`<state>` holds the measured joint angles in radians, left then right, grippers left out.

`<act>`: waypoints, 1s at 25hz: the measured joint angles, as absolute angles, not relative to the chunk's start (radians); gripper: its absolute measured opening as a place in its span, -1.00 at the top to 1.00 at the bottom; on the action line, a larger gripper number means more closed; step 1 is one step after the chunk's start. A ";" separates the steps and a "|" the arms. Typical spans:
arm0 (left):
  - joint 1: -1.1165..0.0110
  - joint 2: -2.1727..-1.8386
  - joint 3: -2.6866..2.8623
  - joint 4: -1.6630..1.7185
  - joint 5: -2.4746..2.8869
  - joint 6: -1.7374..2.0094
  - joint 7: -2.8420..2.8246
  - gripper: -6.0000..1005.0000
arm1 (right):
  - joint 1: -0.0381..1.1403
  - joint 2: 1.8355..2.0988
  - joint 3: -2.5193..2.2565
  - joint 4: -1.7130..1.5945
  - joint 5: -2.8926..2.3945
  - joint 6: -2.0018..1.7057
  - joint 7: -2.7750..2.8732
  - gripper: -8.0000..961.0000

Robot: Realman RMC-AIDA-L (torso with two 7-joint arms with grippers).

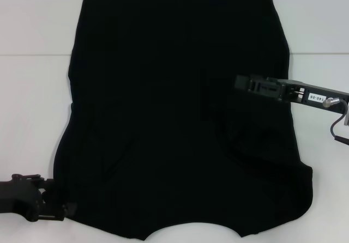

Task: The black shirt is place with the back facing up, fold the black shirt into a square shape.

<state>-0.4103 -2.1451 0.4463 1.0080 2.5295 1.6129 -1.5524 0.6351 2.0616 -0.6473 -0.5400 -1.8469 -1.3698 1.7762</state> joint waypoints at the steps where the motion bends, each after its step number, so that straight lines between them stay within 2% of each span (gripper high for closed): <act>1: -0.411 -2.145 0.446 1.008 2.529 1.613 -1.552 -0.74 | 0.635 2.061 -0.647 -0.540 -1.847 -1.370 1.776 -0.68; 9: -0.415 -2.147 0.443 1.008 2.529 1.610 -1.554 -0.74 | 0.635 2.062 -0.645 -0.540 -1.846 -1.370 1.771 -0.68; 15: -0.421 -2.138 0.445 1.004 2.536 1.604 -1.573 -0.65 | 0.634 2.060 -0.625 -0.540 -1.845 -1.378 1.770 -0.68; 25: -0.422 -2.137 0.446 1.002 2.539 1.603 -1.575 0.10 | 0.632 2.060 -0.621 -0.541 -1.845 -1.380 1.770 -0.68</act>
<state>-0.4218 -2.1365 0.4460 1.0023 2.5388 1.6031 -1.5754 0.6323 2.0596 -0.6209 -0.5415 -1.8452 -1.3804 1.7701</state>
